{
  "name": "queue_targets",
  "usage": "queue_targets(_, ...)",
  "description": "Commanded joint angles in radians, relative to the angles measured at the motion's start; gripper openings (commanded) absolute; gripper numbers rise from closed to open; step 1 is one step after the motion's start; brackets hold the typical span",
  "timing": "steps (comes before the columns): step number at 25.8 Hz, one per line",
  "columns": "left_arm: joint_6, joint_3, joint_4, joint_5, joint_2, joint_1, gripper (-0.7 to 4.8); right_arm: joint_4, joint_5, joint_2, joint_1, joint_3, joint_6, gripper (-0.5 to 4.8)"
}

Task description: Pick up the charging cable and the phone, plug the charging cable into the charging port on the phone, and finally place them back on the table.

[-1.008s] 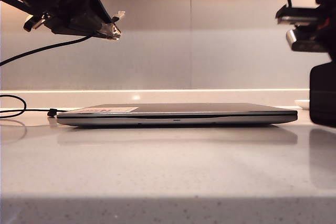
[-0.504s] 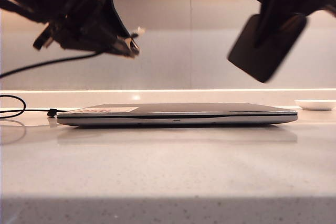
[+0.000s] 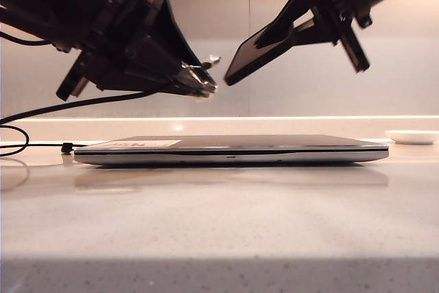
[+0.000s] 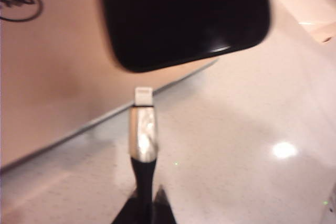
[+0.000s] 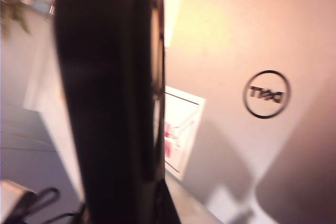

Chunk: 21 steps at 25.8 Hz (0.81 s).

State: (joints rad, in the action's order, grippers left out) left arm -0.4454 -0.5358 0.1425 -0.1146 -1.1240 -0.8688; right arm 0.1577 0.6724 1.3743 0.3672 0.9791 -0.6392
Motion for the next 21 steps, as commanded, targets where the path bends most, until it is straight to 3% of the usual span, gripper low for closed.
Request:
queue_targets(1,-0.043,0.002,0.039,-0.002,-0.024,-0.002,-0.06,-0.24,0.045,-0.003,0.002,-0.064,-0.122,-0.06)
queue_targets(11,-0.121,0.002,0.132,-0.002,-0.11,-0.044,-0.06,-0.676,0.048,0.062,0.002,-0.25,-0.411,-0.06)
queue_targets(21,-0.138,0.002,0.135,-0.002,-0.112,-0.075,-0.06,-0.709,0.092,0.079,-0.005,-0.259,-0.462,-0.06)
